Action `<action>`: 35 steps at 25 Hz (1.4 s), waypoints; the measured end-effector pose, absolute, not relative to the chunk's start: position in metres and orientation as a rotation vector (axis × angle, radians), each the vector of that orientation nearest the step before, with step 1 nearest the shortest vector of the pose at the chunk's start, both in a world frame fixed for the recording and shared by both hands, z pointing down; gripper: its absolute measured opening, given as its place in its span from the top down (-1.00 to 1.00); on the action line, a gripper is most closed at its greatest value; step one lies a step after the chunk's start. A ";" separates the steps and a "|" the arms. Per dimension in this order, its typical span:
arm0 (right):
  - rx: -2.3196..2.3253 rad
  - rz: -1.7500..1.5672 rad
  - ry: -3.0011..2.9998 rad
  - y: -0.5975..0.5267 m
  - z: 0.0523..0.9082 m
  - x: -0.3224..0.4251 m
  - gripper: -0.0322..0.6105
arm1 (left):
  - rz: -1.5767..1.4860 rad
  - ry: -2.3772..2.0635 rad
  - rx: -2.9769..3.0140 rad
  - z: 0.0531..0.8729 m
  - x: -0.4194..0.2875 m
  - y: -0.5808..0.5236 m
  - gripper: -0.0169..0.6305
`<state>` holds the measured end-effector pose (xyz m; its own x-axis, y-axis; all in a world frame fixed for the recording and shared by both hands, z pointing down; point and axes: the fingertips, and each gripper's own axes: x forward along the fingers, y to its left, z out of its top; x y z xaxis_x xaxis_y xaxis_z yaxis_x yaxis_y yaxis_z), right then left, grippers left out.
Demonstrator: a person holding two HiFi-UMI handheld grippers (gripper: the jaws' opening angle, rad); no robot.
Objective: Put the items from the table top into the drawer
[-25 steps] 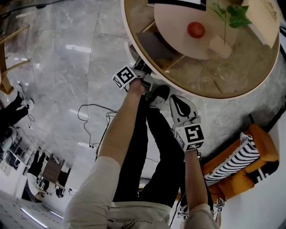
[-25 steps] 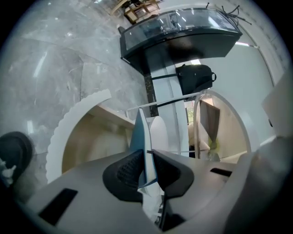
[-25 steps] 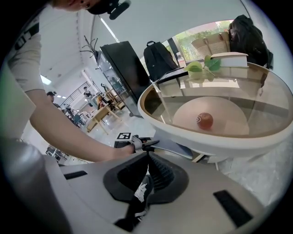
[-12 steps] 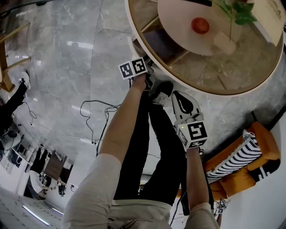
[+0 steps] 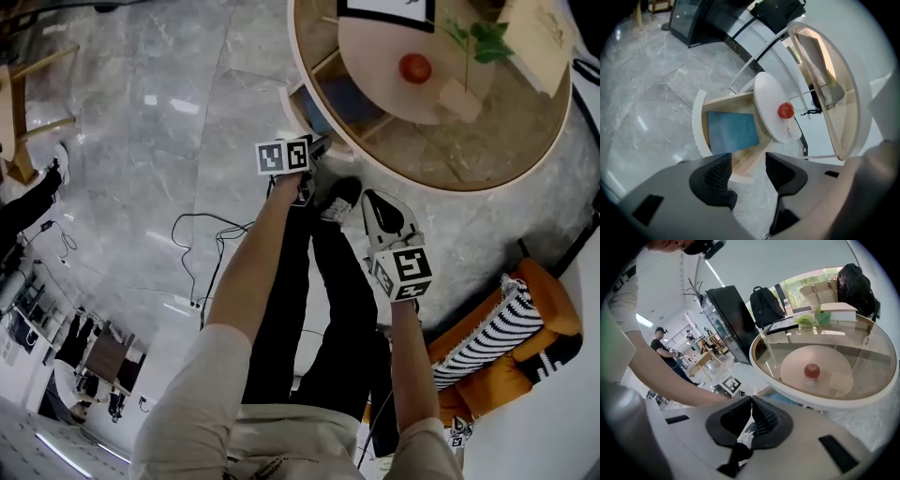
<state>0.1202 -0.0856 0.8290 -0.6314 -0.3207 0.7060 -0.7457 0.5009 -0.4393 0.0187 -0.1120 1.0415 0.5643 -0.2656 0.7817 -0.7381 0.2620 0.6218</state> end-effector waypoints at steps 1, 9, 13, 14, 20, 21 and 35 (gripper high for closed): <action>0.871 1.020 -2.184 -0.083 0.826 0.122 0.79 | 0.430 -0.974 1.343 1.029 0.017 -0.111 0.26; 0.898 1.001 -2.142 -0.064 0.757 0.120 0.79 | 0.570 -0.962 1.629 0.889 0.009 -0.102 0.26; 0.930 0.974 -2.172 -0.066 0.701 0.114 0.79 | 0.525 -0.977 1.704 0.799 0.003 -0.091 0.26; 0.937 0.963 -2.179 -0.065 0.686 0.114 0.79 | 0.527 -0.982 1.721 0.775 0.003 -0.085 0.26; 1.022 0.955 -2.206 -0.043 0.586 0.122 0.79 | 0.535 -1.017 1.871 0.629 0.004 -0.042 0.27; 1.032 0.954 -2.212 -0.039 0.572 0.123 0.79 | 0.498 -1.031 1.871 0.609 0.003 -0.037 0.26; 1.173 0.836 -2.206 0.090 0.453 0.086 0.79 | 0.578 -1.032 2.033 0.465 -0.019 0.098 0.29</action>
